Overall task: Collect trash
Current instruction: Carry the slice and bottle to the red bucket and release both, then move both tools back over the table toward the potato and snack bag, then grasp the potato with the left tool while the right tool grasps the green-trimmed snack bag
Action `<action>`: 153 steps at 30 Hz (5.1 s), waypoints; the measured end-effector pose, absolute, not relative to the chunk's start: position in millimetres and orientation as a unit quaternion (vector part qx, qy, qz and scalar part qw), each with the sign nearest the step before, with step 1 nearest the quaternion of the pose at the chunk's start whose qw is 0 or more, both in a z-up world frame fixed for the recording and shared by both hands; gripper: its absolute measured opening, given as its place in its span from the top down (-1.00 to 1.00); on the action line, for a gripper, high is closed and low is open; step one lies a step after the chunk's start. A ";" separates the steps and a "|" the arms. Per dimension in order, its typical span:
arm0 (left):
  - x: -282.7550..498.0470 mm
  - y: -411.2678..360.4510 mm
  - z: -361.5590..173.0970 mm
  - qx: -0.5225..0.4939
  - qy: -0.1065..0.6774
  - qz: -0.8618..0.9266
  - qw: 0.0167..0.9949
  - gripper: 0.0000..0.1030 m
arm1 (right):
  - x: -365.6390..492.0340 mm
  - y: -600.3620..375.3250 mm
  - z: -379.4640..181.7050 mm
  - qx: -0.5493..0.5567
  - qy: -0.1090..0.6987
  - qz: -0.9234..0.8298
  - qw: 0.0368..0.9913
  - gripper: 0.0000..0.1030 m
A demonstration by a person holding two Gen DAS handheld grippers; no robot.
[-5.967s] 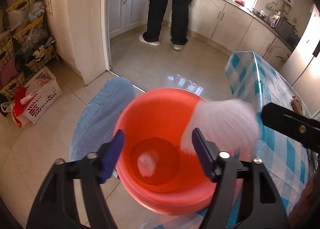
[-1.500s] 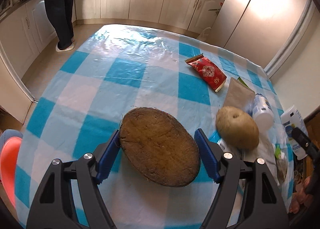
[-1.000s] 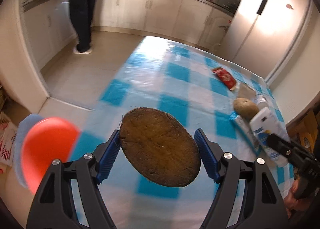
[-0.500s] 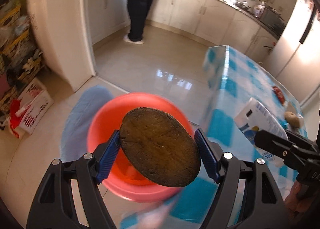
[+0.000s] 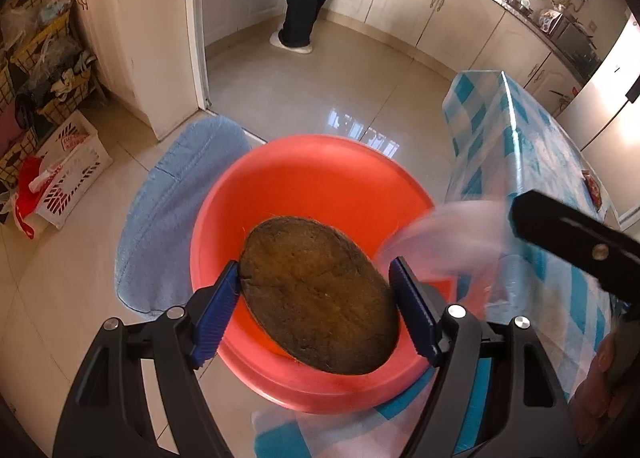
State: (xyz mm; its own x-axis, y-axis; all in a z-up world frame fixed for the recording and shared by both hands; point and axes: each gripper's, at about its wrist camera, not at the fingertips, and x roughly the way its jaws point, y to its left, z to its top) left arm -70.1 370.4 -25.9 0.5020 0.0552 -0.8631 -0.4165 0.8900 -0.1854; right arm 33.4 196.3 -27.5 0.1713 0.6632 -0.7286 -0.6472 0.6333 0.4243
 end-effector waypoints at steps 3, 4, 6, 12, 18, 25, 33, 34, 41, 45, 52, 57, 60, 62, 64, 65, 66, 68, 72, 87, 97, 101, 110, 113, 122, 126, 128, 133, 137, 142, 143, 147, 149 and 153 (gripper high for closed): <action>-70.3 369.7 -23.1 -0.181 0.470 0.144 0.852 -0.64 | 32.6 186.7 -24.8 0.025 0.477 0.423 0.770 -0.50; -69.5 369.6 -21.6 -0.178 0.469 0.149 0.852 -0.66 | 32.6 181.5 -22.3 0.029 0.474 0.417 0.775 -0.59; -67.6 366.6 -17.3 -0.168 0.465 0.153 0.855 -0.67 | 32.5 172.1 -17.9 0.039 0.467 0.411 0.782 -0.59; -71.0 355.8 2.3 -0.149 0.449 0.162 0.866 -0.73 | 25.0 132.6 -0.7 0.059 0.444 0.387 0.806 -0.71; -71.8 327.3 35.3 -0.119 0.417 0.141 0.890 -0.77 | 8.3 92.0 13.5 0.035 0.414 0.322 0.851 -0.72; -70.7 292.8 57.0 -0.103 0.401 0.102 0.904 -0.78 | -16.8 53.1 23.0 0.003 0.379 0.255 0.890 -0.73; -74.0 255.5 69.1 -0.088 0.397 0.071 0.911 -0.78 | -38.8 13.7 39.5 -0.007 0.341 0.210 0.916 -0.73; -75.6 252.3 70.2 -0.086 0.397 0.067 0.911 -0.78 | -40.5 11.1 41.3 -0.007 0.338 0.207 0.918 -0.73; -77.9 222.3 79.6 -0.074 0.393 0.040 0.915 -0.78 | -53.6 -17.5 50.9 -0.002 0.319 0.176 0.931 -0.73; -77.1 202.4 81.9 -0.065 0.394 0.024 0.917 -0.78 | -62.8 -34.9 56.0 0.002 0.309 0.157 0.938 -0.73; -76.8 167.1 84.6 -0.047 0.394 -0.007 0.918 -0.78 | -78.7 -71.3 59.3 0.002 0.293 0.115 0.949 -0.73; -75.0 143.7 87.0 -0.033 0.394 -0.026 0.918 -0.78 | -85.7 -97.7 56.9 0.014 0.292 0.092 0.952 -0.74; -73.6 129.8 86.7 -0.024 0.395 -0.035 0.918 -0.78 | -88.7 -113.2 53.3 0.023 0.294 0.082 0.952 -0.74; -72.0 120.0 85.8 -0.018 0.397 -0.041 0.917 -0.78 | -89.8 -124.7 49.7 0.029 0.297 0.072 0.952 -0.74; -70.9 111.8 85.0 -0.013 0.398 -0.045 0.916 -0.78 | -90.3 -134.8 46.9 0.038 0.299 0.066 0.951 -0.74; -69.7 107.0 84.1 -0.010 0.399 -0.048 0.916 -0.78 | -90.4 -140.6 45.0 0.042 0.301 0.062 0.951 -0.74; -68.4 102.0 82.8 -0.007 0.400 -0.052 0.915 -0.78 | -90.4 -146.0 42.9 0.045 0.304 0.058 0.950 -0.74; -65.5 93.3 80.2 -0.003 0.404 -0.058 0.913 -0.78 | -89.7 -156.0 38.8 0.052 0.307 0.050 0.949 -0.74; -58.7 74.6 74.6 0.006 0.410 -0.069 0.909 -0.78 | -88.6 -175.3 30.7 0.065 0.313 0.034 0.947 -0.74; -34.1 17.2 58.8 0.021 0.417 -0.130 0.899 -0.78 | -80.3 -248.0 5.3 0.122 0.340 -0.024 0.932 -0.74; -6.9 -6.6 54.2 0.027 0.415 -0.159 0.895 -0.78 | -63.1 -276.4 -7.1 0.131 0.365 -0.037 0.921 -0.74; 15.0 -15.2 52.2 0.020 0.413 -0.169 0.894 -0.78 | -55.3 -280.3 -12.0 0.138 0.376 -0.028 0.916 -0.74; 65.6 -24.0 44.9 -0.014 0.415 -0.170 0.894 -0.78 | -43.0 -275.9 -15.2 0.129 0.382 -0.007 0.915 -0.74; 81.7 -25.3 36.8 -0.022 0.427 -0.164 0.889 -0.78 | -38.2 -275.0 -17.8 0.132 0.386 0.002 0.913 -0.74; 97.6 -29.4 24.5 -0.023 0.435 -0.164 0.885 -0.60 | -28.2 -267.7 -18.2 0.100 0.390 -0.003 0.915 -0.74; 102.0 -31.2 19.7 -0.024 0.441 -0.165 0.882 -0.47 | -25.3 -266.9 -19.5 0.095 0.393 -0.002 0.915 -0.69; 102.9 -31.5 18.6 -0.025 0.441 -0.166 0.882 -0.40 | -23.9 -267.1 -21.0 0.095 0.397 0.001 0.913 -0.30; 103.9 -33.2 17.3 -0.027 0.438 -0.177 0.881 -0.30 | -23.0 -270.9 -24.7 0.106 0.405 0.005 0.908 -0.20; 102.9 -33.0 16.0 -0.038 0.439 -0.185 0.879 -0.21 | -21.7 -271.7 -27.0 0.107 0.411 0.006 0.905 -0.10; 101.4 -31.4 15.4 -0.043 0.435 -0.187 0.879 -0.21 | -22.5 -270.6 -27.3 0.104 0.412 0.008 0.905 0.02; 101.1 -31.8 15.4 -0.043 0.435 -0.187 0.880 -0.20 | -23.0 -270.6 -27.2 0.104 0.412 0.008 0.905 0.03; 99.7 -31.0 15.7 -0.046 0.432 -0.187 0.881 -0.19 | -24.6 -270.4 -27.1 0.107 0.411 0.012 0.905 0.09; 99.1 -29.9 16.5 -0.049 0.432 -0.186 0.881 -0.17 | -25.5 -270.3 -27.0 0.109 0.411 0.015 0.905 0.13; 95.9 -26.5 20.3 -0.052 0.429 -0.180 0.884 -0.13 | -28.8 -270.2 -26.6 0.112 0.410 0.021 0.905 0.16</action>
State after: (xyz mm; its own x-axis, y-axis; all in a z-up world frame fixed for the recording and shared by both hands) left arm 95.9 -26.5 20.3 0.5681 -0.3621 -0.7390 0.2729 0.9301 -0.2459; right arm -28.8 -270.2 -26.6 0.6637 0.1295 -0.7367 0.0548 0.9738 0.2205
